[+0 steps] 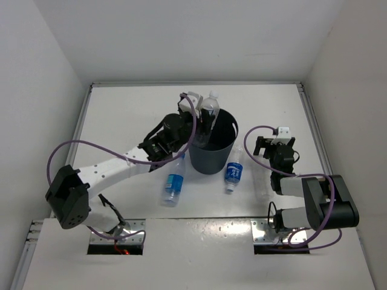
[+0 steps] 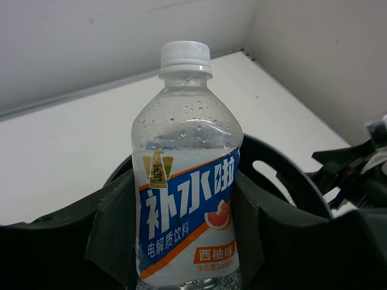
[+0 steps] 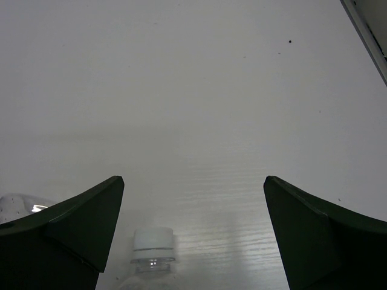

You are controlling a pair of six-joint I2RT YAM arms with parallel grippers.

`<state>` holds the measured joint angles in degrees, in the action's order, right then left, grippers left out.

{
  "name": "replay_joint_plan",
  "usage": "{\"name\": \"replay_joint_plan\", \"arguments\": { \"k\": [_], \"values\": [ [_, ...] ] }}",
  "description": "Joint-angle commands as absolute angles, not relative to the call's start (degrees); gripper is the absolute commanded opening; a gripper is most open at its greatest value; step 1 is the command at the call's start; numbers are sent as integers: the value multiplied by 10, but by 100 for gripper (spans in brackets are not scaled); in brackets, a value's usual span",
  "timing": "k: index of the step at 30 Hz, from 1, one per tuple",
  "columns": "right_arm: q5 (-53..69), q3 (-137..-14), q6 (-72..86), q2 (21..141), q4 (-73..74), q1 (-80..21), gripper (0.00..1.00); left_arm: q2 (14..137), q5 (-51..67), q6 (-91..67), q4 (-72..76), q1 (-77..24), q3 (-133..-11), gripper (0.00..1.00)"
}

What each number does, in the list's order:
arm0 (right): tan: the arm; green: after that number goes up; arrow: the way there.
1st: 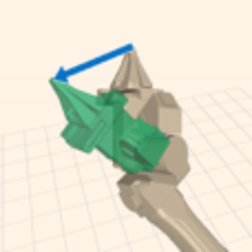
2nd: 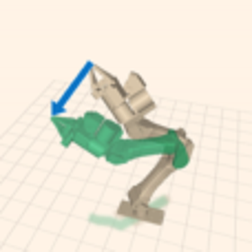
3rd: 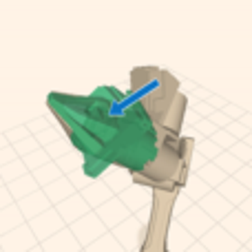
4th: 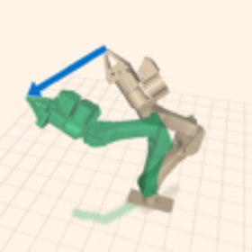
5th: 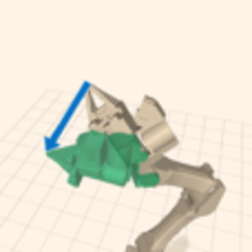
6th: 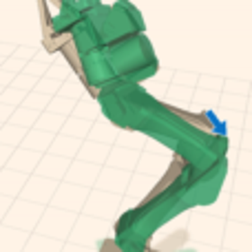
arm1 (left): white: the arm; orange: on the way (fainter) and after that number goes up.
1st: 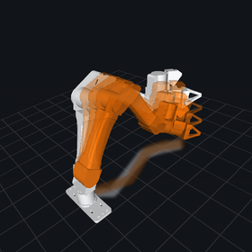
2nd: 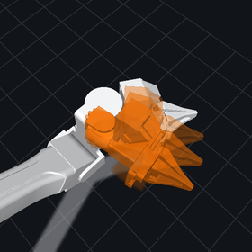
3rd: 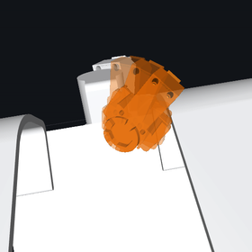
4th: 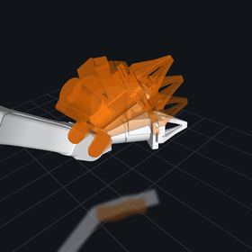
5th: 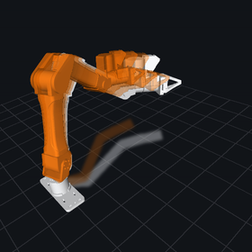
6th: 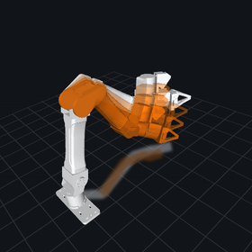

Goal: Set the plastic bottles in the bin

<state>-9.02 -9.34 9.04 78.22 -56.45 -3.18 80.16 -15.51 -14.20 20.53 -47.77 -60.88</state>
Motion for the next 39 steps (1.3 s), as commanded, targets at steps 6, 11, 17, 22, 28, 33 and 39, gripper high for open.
{"name": "replay_joint_plan", "arguments": {
  "k": [6, 11, 17, 22, 28, 33, 39],
  "values": [
    [-97, -108, 93, 783, -586, -33, 100, 793, -144, -136, 287, -496, -555, 97],
    [-97, -108, 93, 783, -586, -33, 100, 764, -155, -101, 276, -496, -597, 100],
    [-97, -108, 93, 783, -586, -33, 100, 746, -311, -32, 242, -484, -687, 100],
    [-97, -108, 93, 783, -586, -33, 100, 678, -320, -148, 137, -413, -648, 100],
    [-97, -108, 93, 783, -586, -33, 100, 599, -344, -287, 48, -366, -510, 100],
    [-97, -108, 93, 783, -586, -33, 100, 592, -280, -362, 1, -345, -424, 100],
    [-97, -108, 93, 783, -586, -33, 100, 559, -189, -398, 53, -333, -295, 100]
  ]
}}
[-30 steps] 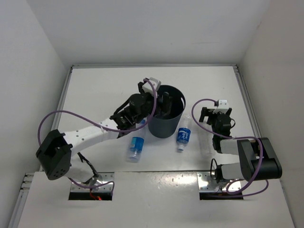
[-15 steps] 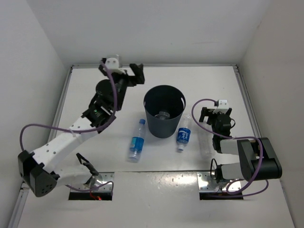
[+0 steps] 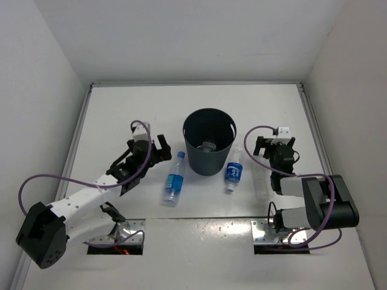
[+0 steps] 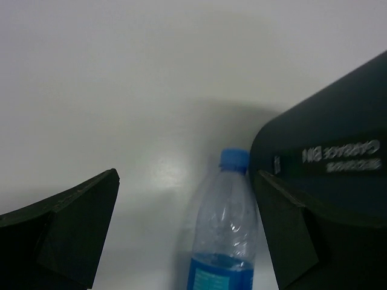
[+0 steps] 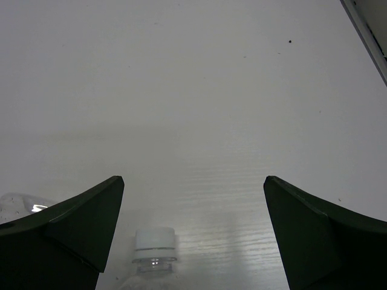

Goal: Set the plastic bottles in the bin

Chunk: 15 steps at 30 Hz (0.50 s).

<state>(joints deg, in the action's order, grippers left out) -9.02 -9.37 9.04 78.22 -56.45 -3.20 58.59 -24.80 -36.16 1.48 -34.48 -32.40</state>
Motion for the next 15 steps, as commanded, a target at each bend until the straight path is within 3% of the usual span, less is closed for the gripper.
{"name": "replay_joint_plan", "arguments": {
  "k": [1, 15],
  "values": [
    [-97, -108, 93, 783, -586, -33, 100, 553, -174, -389, 61, -333, -282, 100],
    [-97, -108, 93, 783, -586, -33, 100, 603, -5, -340, 137, -328, -203, 100]
  ]
}}
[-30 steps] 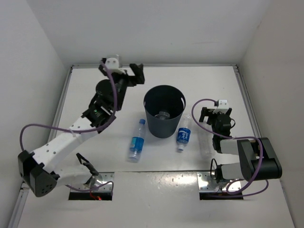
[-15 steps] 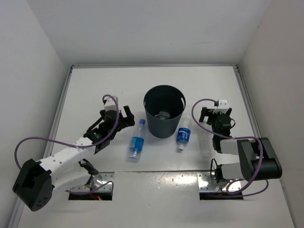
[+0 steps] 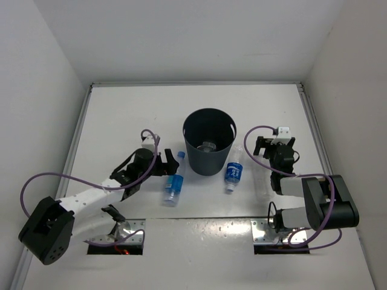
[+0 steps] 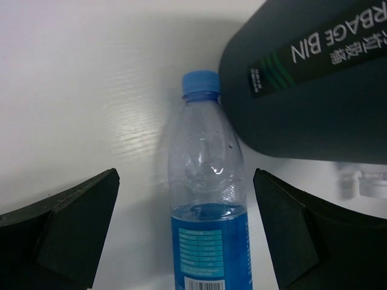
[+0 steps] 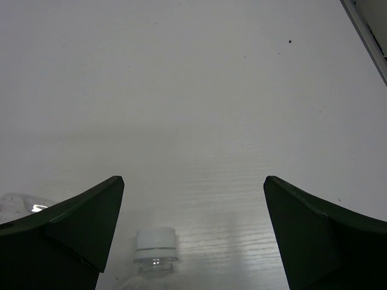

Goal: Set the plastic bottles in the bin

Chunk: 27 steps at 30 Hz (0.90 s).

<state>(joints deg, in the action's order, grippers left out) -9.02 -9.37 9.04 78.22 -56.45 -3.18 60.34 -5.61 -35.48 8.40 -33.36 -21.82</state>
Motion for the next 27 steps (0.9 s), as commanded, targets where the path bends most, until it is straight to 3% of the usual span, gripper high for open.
{"name": "replay_joint_plan", "arguments": {
  "k": [1, 20, 27],
  "values": [
    [-97, -108, 93, 783, -586, -33, 100, 603, 3, -340, 149, -328, -203, 100],
    [-97, -108, 93, 783, -586, -33, 100, 662, 15, -329, 217, -355, -174, 100],
    [-97, -108, 93, 783, -586, -33, 100, 683, 51, -317, 246, -372, -174, 82]
  ]
}}
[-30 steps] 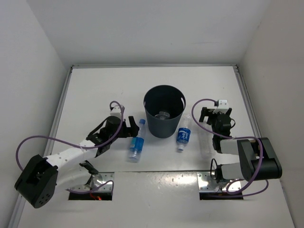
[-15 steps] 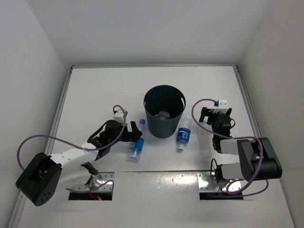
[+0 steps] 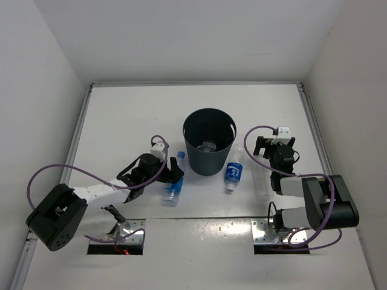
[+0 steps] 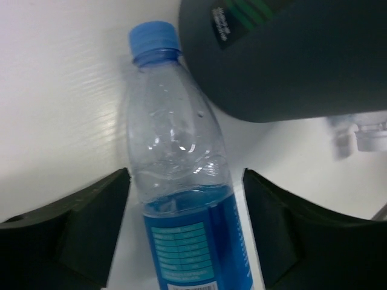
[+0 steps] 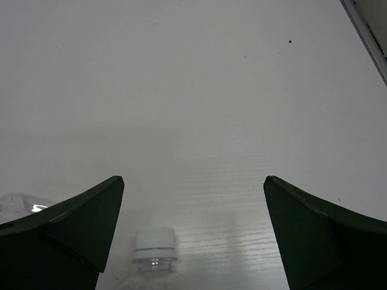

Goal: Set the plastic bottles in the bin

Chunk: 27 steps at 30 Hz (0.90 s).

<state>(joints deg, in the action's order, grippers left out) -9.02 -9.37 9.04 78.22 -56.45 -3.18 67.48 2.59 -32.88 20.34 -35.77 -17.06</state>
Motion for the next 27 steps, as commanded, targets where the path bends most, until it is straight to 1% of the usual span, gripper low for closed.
{"name": "replay_joint_plan", "arguments": {
  "k": [1, 3, 6, 7, 10, 11, 14, 15, 17, 19, 21, 22, 24, 27],
  "values": [
    [-97, -108, 93, 783, -586, -33, 100, 689, 51, -311, 246, -372, -179, 78],
    [-97, -108, 93, 783, -586, -33, 100, 695, 64, -303, 251, -378, -185, 74],
    [-97, -108, 93, 783, -586, -33, 100, 695, 64, -287, 243, -378, -198, 63],
    [-97, -108, 93, 783, -586, -33, 100, 695, 58, -275, 237, -378, -204, 57],
    [-97, -108, 93, 783, -586, -33, 100, 695, 40, -257, 207, -378, -217, 52],
    [-97, -108, 93, 783, -586, -33, 100, 689, 26, -245, 190, -373, -217, 45],
    [-97, -108, 93, 783, -586, -33, 100, 672, -15, -222, 152, -357, -249, 37],
    [-97, -108, 93, 783, -586, -33, 100, 666, -26, -215, 143, -351, -259, 37],
    [-97, -108, 93, 783, -586, -33, 100, 659, -46, -205, 127, -345, -295, 30],
    [-97, -108, 93, 783, -586, -33, 100, 654, -74, -200, 115, -340, -320, 29],
    [-97, -108, 93, 783, -586, -33, 100, 654, -108, -200, 95, -335, -358, 23],
    [-97, -108, 93, 783, -586, -33, 100, 654, -126, -200, 95, -335, -370, 22],
    [-97, -108, 93, 783, -586, -33, 100, 649, -179, -200, 88, -329, -401, 22],
    [-97, -108, 93, 783, -586, -33, 100, 649, -223, -193, 95, -316, -455, 20]
  ]
}}
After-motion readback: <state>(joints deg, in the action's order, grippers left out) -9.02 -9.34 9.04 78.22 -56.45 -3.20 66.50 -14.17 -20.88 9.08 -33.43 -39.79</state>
